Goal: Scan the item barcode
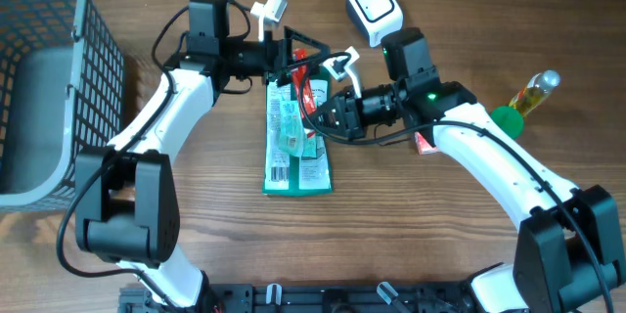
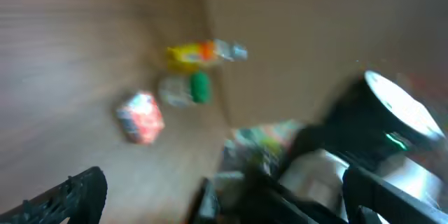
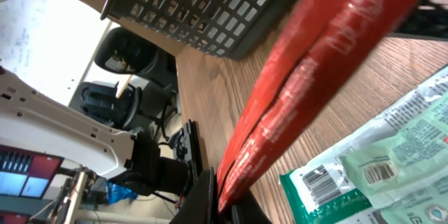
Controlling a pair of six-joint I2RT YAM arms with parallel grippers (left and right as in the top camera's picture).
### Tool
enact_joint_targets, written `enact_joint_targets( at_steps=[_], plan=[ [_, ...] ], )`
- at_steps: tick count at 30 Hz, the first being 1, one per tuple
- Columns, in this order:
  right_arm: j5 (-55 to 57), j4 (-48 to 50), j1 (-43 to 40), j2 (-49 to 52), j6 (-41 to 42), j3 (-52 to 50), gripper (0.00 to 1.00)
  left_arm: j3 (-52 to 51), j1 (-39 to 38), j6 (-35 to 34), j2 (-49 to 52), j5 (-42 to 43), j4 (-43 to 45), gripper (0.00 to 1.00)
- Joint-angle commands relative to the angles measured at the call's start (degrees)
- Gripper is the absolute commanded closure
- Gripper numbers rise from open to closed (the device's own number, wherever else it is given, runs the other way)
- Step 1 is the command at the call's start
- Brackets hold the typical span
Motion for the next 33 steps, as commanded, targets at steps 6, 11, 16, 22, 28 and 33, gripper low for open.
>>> enact_joint_targets(
  at_steps=[6, 11, 16, 22, 28, 33],
  plan=[
    [5.97, -4.17, 0.20, -0.28, -0.98, -0.02, 0.96, 0.20, -0.24, 11.28, 0.44, -44.68, -20.76, 0.00],
    [12.31, -6.60, 0.22, -0.28, -0.90, -0.02, 0.96, 0.20, -0.24, 11.28, 0.44, -61.27, -25.73, 0.00],
    [16.70, -9.29, 0.22, -0.28, -0.94, -0.02, 0.96, 0.20, -0.24, 11.26, 0.44, -70.66, -27.41, 0.00],
    [18.56, -9.42, 0.20, -0.28, -0.87, -0.02, 0.96, 0.20, -0.24, 11.23, 0.44, -70.64, -27.78, 0.00],
    [18.56, -9.44, 0.22, -0.28, -1.01, -0.02, 0.96, 0.20, -0.24, 11.21, 0.44, -70.64, -27.39, 0.00],
    [18.58, -9.44, 0.22, -0.28, -0.98, -0.02, 0.96, 0.20, -0.26, 11.21, 0.44, -70.62, -27.36, 0.00]
  ],
)
